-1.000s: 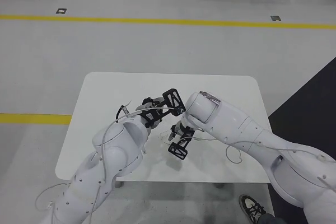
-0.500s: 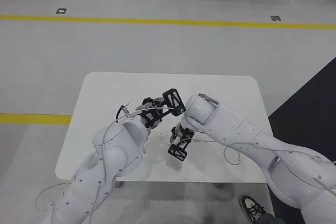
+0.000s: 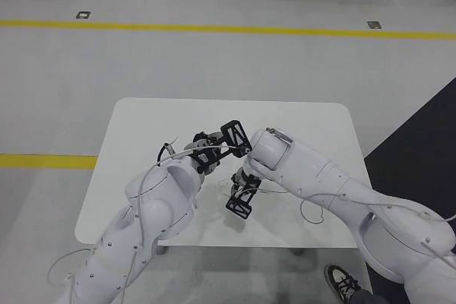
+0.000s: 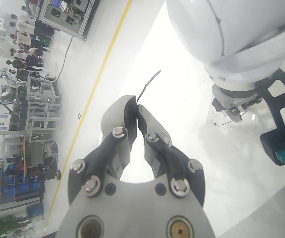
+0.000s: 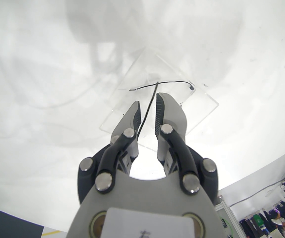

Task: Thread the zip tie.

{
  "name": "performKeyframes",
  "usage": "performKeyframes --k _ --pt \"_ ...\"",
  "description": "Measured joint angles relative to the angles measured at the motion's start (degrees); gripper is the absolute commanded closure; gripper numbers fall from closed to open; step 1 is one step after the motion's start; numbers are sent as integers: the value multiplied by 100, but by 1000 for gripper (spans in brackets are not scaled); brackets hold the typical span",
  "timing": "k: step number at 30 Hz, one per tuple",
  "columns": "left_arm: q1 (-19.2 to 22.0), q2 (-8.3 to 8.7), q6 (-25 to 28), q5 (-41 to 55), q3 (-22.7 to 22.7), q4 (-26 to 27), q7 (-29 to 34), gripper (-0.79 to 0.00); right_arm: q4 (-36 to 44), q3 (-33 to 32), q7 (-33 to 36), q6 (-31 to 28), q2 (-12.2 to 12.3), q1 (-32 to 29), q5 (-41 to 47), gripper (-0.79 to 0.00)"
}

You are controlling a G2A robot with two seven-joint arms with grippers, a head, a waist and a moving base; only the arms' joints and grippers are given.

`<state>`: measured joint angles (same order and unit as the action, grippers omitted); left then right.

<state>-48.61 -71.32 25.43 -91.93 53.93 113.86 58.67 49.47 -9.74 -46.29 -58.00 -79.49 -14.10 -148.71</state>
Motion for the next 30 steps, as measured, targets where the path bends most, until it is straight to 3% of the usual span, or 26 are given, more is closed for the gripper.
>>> performKeyframes --k 3,18,24,30 --pt "0 0 0 0 0 0 0 0 -33 0 0 0 -15 -1 -8 0" --pt "0 0 0 0 0 0 0 0 175 0 0 0 106 190 293 0" --pt "0 0 0 0 0 0 0 0 302 0 0 0 173 142 262 -163" --pt "0 0 0 0 0 0 0 0 65 0 0 0 74 35 191 -222"
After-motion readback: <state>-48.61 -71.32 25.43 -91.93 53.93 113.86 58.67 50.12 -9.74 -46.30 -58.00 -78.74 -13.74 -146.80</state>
